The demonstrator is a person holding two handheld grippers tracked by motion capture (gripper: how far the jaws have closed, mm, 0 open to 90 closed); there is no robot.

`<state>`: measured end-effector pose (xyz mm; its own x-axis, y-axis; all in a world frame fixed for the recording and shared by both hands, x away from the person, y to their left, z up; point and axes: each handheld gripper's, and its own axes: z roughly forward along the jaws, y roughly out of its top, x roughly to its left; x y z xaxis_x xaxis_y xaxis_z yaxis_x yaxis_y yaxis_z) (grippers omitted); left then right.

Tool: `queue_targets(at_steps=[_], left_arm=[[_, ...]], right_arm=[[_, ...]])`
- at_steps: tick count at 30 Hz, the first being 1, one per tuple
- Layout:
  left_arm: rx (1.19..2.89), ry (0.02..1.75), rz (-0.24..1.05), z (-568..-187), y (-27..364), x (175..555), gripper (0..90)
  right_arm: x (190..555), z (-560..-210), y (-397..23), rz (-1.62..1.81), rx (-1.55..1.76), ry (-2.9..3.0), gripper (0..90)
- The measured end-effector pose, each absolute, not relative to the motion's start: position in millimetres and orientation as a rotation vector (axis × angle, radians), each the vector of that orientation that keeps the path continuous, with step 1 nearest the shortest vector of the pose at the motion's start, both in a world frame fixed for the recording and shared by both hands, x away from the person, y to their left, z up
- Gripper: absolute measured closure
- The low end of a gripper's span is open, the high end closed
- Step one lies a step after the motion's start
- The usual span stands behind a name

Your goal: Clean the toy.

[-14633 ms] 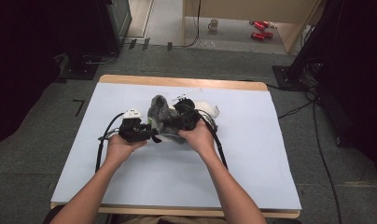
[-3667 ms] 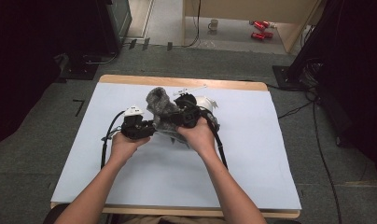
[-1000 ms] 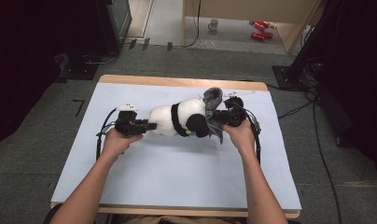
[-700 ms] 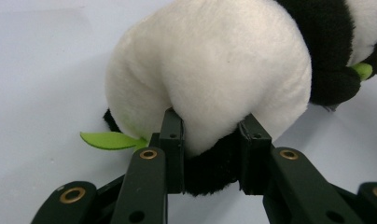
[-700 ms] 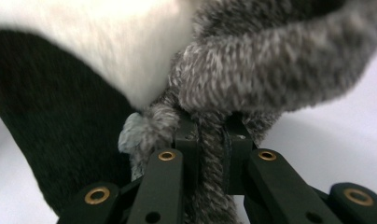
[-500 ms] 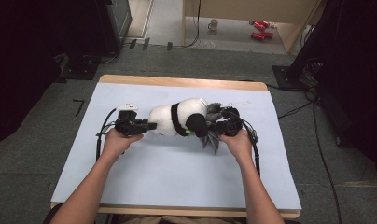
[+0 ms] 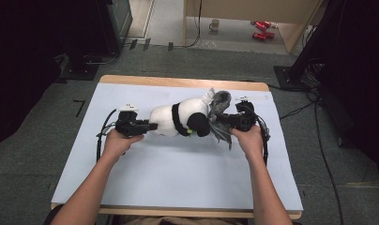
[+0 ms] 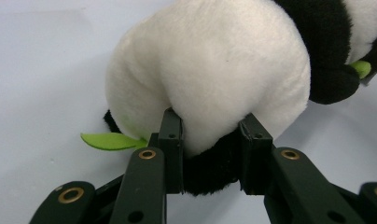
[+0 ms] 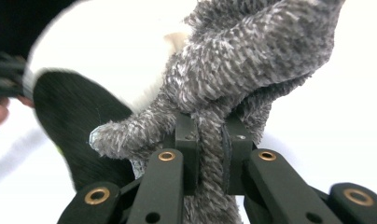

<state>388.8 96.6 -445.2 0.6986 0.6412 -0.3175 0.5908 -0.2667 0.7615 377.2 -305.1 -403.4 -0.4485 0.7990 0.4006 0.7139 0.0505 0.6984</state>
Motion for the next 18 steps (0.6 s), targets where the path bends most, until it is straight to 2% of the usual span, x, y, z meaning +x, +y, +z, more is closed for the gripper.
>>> queue_targets(at_steps=[10, 18], left_arm=[[1.953, 0.949, 0.065, -445.2, 96.6, 389.0, 68.4], [1.966, 0.944, 0.065, -445.5, 95.0, 387.8, 68.4]], right_arm=[[396.2, -364.5, -285.1, 1.469, 1.496, 2.175, 80.8], [403.4, -371.9, -261.6, 1.430, 1.478, 2.218, 80.9]])
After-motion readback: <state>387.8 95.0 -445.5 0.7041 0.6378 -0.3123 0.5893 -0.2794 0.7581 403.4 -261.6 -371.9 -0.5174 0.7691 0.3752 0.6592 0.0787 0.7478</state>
